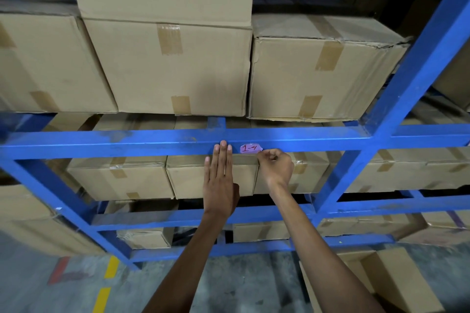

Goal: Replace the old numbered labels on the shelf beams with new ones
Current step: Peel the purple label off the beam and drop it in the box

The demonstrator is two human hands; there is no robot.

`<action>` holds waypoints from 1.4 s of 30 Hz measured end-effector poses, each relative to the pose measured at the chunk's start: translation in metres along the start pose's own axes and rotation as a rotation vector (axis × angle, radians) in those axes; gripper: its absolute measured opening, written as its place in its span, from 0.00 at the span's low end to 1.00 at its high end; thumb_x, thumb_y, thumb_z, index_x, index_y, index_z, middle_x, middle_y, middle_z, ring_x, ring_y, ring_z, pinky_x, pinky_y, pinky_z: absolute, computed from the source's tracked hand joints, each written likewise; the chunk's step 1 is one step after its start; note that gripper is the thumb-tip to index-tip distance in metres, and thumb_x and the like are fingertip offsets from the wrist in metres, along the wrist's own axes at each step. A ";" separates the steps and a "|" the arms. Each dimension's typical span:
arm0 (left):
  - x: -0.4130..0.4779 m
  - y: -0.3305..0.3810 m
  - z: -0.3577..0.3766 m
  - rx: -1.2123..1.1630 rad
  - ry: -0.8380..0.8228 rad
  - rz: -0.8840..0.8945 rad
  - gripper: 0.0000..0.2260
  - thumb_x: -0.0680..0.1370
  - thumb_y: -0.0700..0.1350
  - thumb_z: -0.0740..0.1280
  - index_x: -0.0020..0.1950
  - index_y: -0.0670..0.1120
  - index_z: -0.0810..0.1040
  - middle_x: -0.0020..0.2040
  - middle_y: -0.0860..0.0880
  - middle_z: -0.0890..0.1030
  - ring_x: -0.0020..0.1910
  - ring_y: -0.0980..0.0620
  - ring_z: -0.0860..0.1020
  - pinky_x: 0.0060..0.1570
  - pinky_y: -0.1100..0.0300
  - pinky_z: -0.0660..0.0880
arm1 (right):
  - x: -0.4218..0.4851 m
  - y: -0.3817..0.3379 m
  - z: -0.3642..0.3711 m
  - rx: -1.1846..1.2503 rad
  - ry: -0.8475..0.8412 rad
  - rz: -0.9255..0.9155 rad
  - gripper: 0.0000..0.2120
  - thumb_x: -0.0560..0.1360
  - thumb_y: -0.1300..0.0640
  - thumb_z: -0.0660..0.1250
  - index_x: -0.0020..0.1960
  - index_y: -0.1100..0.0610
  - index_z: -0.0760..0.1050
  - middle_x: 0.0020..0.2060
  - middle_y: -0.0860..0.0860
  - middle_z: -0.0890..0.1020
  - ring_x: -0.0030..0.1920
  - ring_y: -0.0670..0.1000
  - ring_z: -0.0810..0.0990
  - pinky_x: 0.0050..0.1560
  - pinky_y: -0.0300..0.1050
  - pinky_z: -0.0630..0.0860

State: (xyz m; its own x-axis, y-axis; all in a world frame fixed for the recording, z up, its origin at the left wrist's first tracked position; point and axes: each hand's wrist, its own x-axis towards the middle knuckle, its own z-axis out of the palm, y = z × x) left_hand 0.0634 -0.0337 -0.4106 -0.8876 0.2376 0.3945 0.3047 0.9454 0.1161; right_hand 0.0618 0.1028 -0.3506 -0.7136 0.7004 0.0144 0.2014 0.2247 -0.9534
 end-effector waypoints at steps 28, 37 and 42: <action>0.017 0.264 0.035 -0.374 -0.117 0.168 0.48 0.69 0.43 0.66 0.84 0.39 0.44 0.85 0.41 0.43 0.85 0.42 0.42 0.83 0.43 0.47 | 0.099 0.036 -0.222 0.133 0.020 -0.122 0.18 0.71 0.62 0.72 0.27 0.47 0.73 0.26 0.42 0.72 0.33 0.49 0.71 0.42 0.45 0.71; 0.031 0.382 0.055 -0.414 -0.122 0.210 0.47 0.68 0.40 0.67 0.84 0.37 0.49 0.85 0.40 0.46 0.84 0.44 0.39 0.82 0.41 0.54 | 0.168 0.089 -0.334 0.139 0.146 -0.065 0.13 0.68 0.55 0.73 0.29 0.48 0.72 0.26 0.42 0.70 0.33 0.50 0.69 0.41 0.48 0.70; 0.033 0.394 0.080 -0.317 -0.114 0.138 0.48 0.68 0.42 0.66 0.84 0.38 0.47 0.85 0.41 0.45 0.84 0.44 0.39 0.83 0.44 0.50 | 0.185 0.143 -0.351 0.140 0.125 0.027 0.14 0.68 0.52 0.73 0.30 0.52 0.70 0.30 0.48 0.73 0.35 0.50 0.71 0.42 0.52 0.72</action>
State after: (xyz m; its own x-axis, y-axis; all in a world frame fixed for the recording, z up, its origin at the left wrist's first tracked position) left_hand 0.1268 0.3645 -0.4252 -0.8579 0.3985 0.3244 0.5006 0.7906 0.3526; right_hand 0.1937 0.5025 -0.3783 -0.6181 0.7859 0.0172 0.1174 0.1140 -0.9865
